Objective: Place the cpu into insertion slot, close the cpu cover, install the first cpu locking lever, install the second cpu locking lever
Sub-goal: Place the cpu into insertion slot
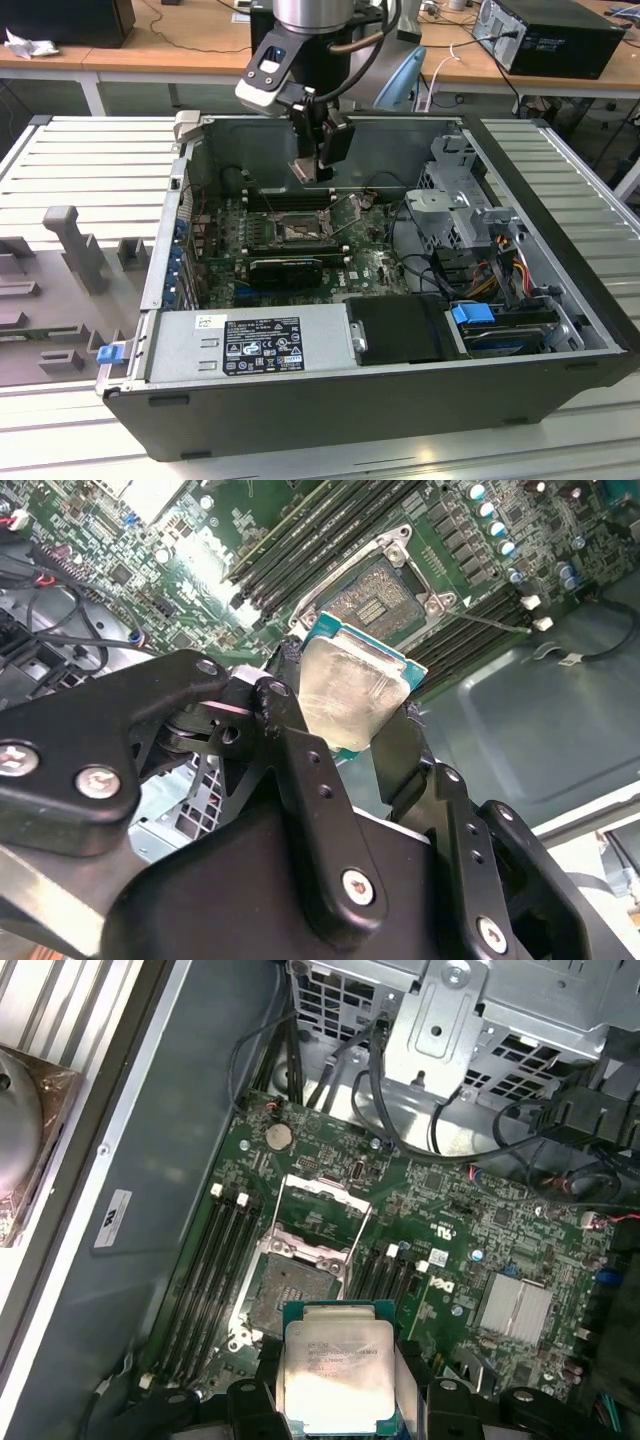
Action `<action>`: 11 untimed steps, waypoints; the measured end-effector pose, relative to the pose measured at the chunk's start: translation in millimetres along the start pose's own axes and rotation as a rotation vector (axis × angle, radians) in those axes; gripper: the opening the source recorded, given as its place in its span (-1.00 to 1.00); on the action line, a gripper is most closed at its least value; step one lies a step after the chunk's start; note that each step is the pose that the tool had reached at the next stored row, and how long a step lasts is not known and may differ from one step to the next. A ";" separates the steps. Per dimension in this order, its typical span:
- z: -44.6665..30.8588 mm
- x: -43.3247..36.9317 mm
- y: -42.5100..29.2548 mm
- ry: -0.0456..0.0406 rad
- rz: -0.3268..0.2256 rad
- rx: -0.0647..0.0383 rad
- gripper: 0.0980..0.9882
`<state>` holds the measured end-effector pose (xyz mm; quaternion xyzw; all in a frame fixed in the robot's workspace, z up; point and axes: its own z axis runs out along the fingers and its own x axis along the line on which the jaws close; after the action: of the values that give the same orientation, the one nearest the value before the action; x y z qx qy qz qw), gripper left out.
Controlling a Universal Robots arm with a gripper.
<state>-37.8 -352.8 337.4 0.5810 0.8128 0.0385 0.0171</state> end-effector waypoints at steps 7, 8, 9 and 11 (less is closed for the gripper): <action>2.6 0.0 -0.2 -0.0032 0.039 -0.001 -0.04; 2.9 -0.1 -0.2 -0.0036 0.044 -0.001 -0.04; 3.1 -0.1 -0.3 -0.0039 0.047 -0.001 -0.04; 3.6 -0.1 -0.3 -0.0047 0.056 -0.001 -0.04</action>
<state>-37.8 -352.8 333.8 0.6037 0.7961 0.0380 0.0182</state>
